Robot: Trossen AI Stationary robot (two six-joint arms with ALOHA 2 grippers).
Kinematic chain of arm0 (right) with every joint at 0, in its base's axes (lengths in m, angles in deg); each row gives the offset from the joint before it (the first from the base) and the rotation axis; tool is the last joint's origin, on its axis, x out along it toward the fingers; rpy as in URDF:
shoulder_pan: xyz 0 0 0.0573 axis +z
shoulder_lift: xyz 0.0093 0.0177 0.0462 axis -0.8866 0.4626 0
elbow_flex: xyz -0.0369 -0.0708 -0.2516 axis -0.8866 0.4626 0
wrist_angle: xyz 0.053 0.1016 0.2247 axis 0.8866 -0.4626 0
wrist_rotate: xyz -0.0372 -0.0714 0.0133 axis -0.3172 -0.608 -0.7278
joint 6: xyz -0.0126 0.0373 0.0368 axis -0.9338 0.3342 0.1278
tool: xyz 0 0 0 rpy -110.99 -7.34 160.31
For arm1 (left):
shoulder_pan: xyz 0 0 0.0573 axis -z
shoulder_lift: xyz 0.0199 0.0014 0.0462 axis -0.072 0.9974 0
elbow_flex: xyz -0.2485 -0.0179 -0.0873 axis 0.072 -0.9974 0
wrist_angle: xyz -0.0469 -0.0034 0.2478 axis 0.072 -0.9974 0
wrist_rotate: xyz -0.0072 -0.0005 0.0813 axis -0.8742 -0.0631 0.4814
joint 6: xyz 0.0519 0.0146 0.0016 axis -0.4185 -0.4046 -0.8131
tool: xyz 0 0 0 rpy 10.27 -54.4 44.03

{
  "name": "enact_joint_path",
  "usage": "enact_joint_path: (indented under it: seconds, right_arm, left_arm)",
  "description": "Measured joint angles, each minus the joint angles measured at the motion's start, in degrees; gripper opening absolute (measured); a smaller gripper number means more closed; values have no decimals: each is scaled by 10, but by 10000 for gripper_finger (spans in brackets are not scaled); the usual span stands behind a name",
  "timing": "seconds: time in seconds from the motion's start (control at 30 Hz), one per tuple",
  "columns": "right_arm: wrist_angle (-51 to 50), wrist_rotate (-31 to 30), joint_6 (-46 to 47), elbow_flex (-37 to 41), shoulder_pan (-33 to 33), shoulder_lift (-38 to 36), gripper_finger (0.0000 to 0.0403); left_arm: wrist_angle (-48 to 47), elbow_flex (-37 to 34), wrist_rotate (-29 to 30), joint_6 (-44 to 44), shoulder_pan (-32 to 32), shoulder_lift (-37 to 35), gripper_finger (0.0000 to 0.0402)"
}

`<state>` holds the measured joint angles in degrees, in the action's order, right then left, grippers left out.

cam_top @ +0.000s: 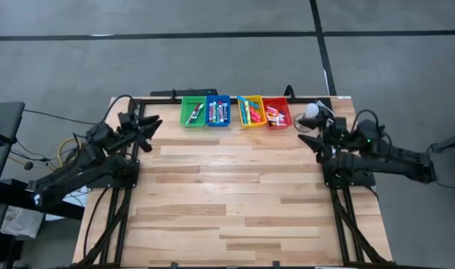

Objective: Pick & Place Markers
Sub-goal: Return to Home Position

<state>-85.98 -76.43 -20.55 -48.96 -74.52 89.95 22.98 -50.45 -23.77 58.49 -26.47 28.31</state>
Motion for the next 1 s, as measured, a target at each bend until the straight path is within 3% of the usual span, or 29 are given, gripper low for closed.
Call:
enact_joint_path:
  seconds: [0.27,0.37,0.67,1.0]
  right_arm:
    - [59,-1,43,162,2,-170,249]
    - [66,-2,54,192,3,-173,249]
    - [38,-3,94,224,4,-174,249]
    - [32,1,168,225,4,-168,249]
  left_arm:
    - [150,-128,19,35,20,-3,122]
    - [182,-170,18,59,30,-3,122]
    - [174,-170,63,51,58,42,122]
    - [174,-169,61,69,58,78,122]
